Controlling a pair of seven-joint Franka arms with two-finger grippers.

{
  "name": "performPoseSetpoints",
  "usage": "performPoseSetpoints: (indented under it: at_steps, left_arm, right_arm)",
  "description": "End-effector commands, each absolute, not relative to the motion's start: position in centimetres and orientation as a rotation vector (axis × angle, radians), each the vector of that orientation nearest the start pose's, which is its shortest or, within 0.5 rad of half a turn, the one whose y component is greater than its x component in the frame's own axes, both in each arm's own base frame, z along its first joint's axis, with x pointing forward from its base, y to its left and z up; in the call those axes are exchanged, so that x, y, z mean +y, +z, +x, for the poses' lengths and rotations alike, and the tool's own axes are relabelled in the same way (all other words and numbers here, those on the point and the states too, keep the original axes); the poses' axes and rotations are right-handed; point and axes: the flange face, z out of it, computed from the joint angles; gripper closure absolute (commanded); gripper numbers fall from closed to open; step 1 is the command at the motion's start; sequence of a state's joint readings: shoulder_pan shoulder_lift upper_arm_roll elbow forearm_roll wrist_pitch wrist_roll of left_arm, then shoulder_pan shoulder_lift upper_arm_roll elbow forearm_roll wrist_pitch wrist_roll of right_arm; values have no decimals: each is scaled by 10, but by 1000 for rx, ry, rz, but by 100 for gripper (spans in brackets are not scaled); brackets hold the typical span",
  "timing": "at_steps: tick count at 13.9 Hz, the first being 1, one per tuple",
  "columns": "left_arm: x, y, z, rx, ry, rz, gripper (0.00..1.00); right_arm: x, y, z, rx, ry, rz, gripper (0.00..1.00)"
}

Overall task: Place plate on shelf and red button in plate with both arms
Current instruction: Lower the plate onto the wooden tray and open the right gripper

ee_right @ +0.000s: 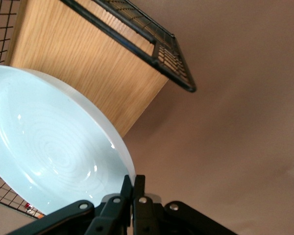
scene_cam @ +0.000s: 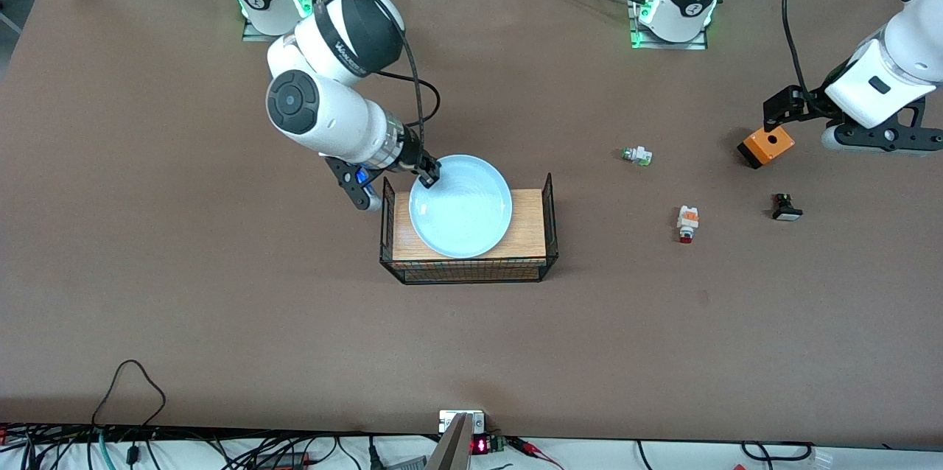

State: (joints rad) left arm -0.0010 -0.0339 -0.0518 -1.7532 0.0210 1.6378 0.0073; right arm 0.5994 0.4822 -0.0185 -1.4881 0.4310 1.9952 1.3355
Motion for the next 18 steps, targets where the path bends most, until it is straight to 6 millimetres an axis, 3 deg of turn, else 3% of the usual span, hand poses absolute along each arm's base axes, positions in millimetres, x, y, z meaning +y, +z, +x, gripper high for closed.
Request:
performPoseSetpoints:
  at_steps: [1, 6, 7, 8, 9, 11, 13, 16, 18]
  left_arm:
    - [-26, 569, 544, 78, 134, -3120, 0]
    - [-25, 569, 544, 76, 133, -3119, 0]
    - [-26, 568, 544, 79, 138, -3119, 0]
    - [-26, 568, 544, 76, 136, -3119, 0]
    - [-26, 566, 545, 76, 143, -3119, 0]
    - [-27, 549, 541, 83, 290, -3107, 0]
    - [-31, 516, 546, 92, 446, -3085, 0]
    - [-31, 445, 564, 94, 650, -3052, 0]
    - [-31, 397, 580, 98, 579, -3070, 0]
  right_arm:
    - [409, 392, 569, 1287, 420, -2549, 100]
    - [402, 369, 569, 1252, 405, -2579, 100]
    - [401, 370, 569, 1260, 408, -2571, 95]
    - [401, 370, 570, 1283, 412, -2558, 39]
    - [400, 374, 572, 1283, 403, -2555, 0]
    - [396, 387, 574, 1278, 392, -2543, 0]
    - [383, 409, 579, 1283, 363, -2519, 0]
    - [358, 450, 583, 1256, 337, -2519, 0]
    - [333, 473, 585, 1152, 284, -2595, 0]
